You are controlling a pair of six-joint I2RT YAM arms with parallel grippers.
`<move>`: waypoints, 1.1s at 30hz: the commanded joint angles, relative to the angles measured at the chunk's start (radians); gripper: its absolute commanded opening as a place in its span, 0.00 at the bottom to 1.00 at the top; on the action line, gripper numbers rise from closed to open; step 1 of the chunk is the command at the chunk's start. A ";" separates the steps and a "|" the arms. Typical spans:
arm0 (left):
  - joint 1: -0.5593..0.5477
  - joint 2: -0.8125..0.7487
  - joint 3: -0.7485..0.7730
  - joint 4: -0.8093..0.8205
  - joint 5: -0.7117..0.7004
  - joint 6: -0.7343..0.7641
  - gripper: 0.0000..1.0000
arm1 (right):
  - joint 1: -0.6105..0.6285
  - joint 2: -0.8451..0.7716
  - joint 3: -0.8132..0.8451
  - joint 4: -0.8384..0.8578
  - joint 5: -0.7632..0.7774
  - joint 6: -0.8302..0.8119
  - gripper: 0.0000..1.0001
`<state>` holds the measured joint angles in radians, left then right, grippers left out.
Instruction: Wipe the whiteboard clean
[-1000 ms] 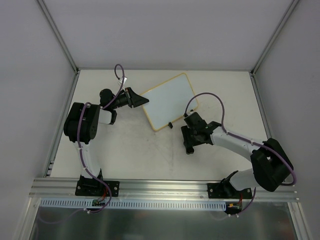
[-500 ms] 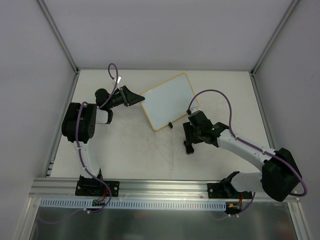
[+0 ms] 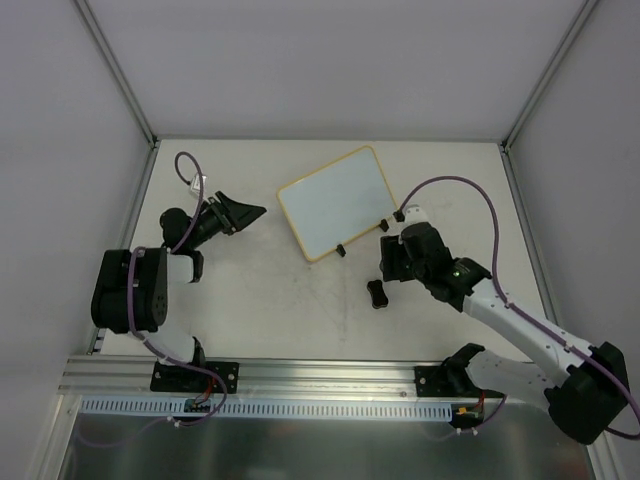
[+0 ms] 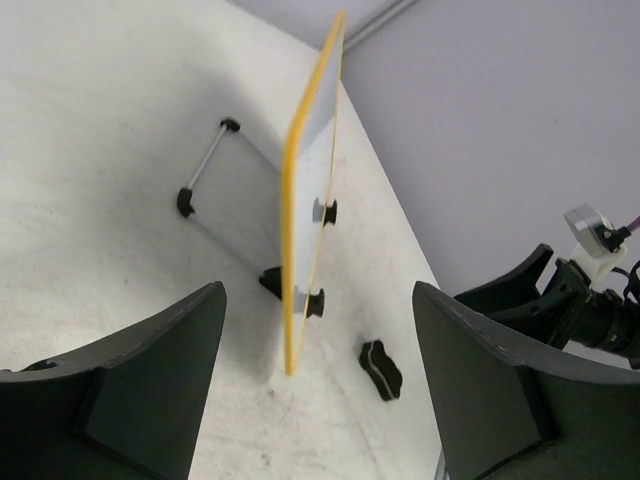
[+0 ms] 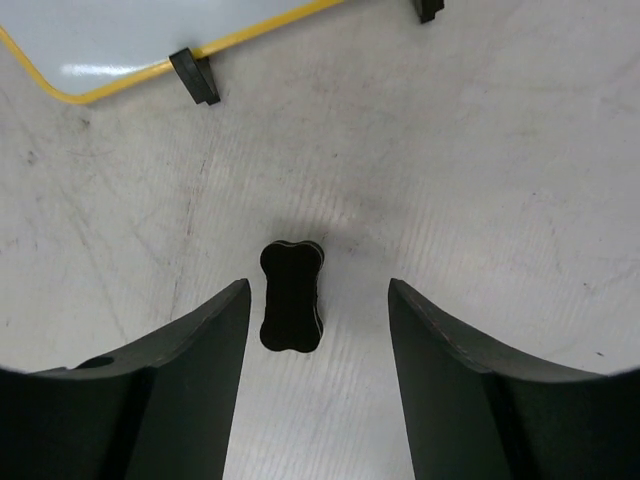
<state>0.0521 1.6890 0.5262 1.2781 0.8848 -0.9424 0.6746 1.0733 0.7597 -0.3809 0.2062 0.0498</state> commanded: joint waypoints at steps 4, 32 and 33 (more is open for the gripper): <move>0.005 -0.412 -0.141 -0.087 -0.193 0.178 0.99 | -0.018 -0.223 -0.098 0.125 0.047 -0.016 0.74; -0.037 -1.255 -0.424 -0.931 -0.457 0.373 0.99 | -0.024 -0.532 -0.422 0.412 0.159 -0.041 0.99; -0.038 -1.256 -0.422 -0.931 -0.458 0.376 0.99 | -0.023 -0.524 -0.416 0.412 0.159 -0.042 0.99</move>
<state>0.0246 0.4374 0.0898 0.3466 0.4164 -0.6033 0.6559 0.5552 0.3317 -0.0612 0.3336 0.0174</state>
